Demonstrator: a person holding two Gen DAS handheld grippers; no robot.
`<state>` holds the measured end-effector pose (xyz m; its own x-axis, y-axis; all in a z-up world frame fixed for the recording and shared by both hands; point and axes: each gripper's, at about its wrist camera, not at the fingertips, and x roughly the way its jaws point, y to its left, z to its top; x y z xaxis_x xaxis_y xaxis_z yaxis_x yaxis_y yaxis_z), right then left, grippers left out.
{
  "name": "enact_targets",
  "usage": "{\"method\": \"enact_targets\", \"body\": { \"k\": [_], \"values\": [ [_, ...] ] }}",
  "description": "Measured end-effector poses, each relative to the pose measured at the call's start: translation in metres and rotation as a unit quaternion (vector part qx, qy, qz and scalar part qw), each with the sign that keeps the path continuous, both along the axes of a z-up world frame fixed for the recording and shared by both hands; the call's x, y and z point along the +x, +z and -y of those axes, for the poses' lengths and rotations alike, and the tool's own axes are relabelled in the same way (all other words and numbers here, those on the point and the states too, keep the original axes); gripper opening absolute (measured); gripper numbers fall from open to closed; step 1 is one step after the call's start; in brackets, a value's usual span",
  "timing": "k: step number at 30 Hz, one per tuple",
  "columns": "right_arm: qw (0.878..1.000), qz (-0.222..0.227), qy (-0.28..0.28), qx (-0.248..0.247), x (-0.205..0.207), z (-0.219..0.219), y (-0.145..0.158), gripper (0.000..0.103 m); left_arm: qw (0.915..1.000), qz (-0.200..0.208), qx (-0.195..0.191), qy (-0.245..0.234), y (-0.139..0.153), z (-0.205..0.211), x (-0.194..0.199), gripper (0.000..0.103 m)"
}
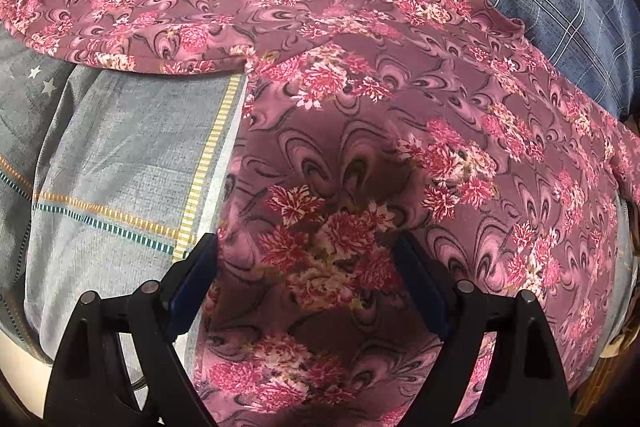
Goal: Fold small clothes
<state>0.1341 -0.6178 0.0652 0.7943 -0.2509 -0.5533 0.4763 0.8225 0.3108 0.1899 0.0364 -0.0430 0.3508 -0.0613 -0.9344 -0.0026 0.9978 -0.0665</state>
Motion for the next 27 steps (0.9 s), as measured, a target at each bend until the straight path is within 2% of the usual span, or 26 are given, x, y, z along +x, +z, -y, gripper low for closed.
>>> {"method": "enact_targets", "body": {
  "k": [1,2,3,4,7,9,10,12,15,18,20,22,23,24,27],
  "values": [
    [0.999,0.018,-0.035,0.028,-0.011,0.015,-0.001,0.02,1.0,0.001,0.0,0.001,0.0,0.0,0.0,0.088],
    [0.996,0.012,-0.062,0.059,-0.02,0.031,-0.008,0.021,1.0,0.003,0.0,0.0,0.0,0.0,0.0,0.088],
    [0.993,-0.019,-0.08,0.088,-0.026,0.046,-0.02,0.021,1.0,0.004,-0.001,-0.001,0.0,0.0,-0.001,0.088],
    [0.99,-0.04,-0.094,0.097,-0.032,0.053,-0.028,0.021,1.0,0.005,-0.001,-0.003,0.0,-0.001,-0.002,0.088],
    [0.991,-0.012,-0.088,0.102,-0.056,0.053,-0.03,0.022,1.0,0.004,-0.001,-0.006,0.0,-0.001,-0.004,0.088],
    [0.99,0.012,-0.074,0.121,-0.067,0.051,-0.03,0.026,1.0,0.0,-0.001,-0.004,0.0,-0.001,-0.003,0.088],
    [0.989,0.023,-0.06,0.136,-0.069,0.051,-0.031,0.03,1.0,-0.002,-0.002,-0.002,0.0,-0.001,-0.003,0.088],
    [0.989,0.028,-0.053,0.133,-0.07,0.048,-0.028,0.048,1.0,-0.001,-0.002,0.0,0.0,0.0,-0.004,0.088],
    [0.99,0.024,-0.074,0.114,-0.063,0.047,-0.029,0.05,1.0,-0.005,0.0,-0.002,0.001,0.001,-0.007,0.088],
    [0.984,0.036,-0.091,0.147,-0.042,0.062,-0.041,0.05,0.9998,-0.009,-0.018,0.001,0.004,-0.001,-0.009,0.088],
    [0.982,0.042,-0.082,0.164,-0.034,0.065,-0.049,0.05,0.9995,-0.008,-0.028,0.008,0.005,-0.003,-0.009,0.088],
    [0.983,0.017,-0.064,0.173,-0.02,0.065,-0.057,0.04,0.9994,-0.015,-0.027,0.014,0.002,-0.004,-0.005,0.088],
    [0.986,0.002,-0.073,0.153,-0.02,0.061,-0.055,0.018,0.9995,-0.016,-0.023,0.015,0.002,-0.004,-0.004,0.088],
    [0.988,0.011,-0.082,0.131,-0.026,0.055,-0.049,0.018,0.9997,-0.013,-0.018,0.012,0.002,-0.002,-0.004,0.088],
    [0.987,0.049,-0.093,0.12,-0.047,0.04,-0.033,0.018,1.0,-0.007,0.002,-0.002,0.0,0.004,-0.003,0.088]
  ]
}}
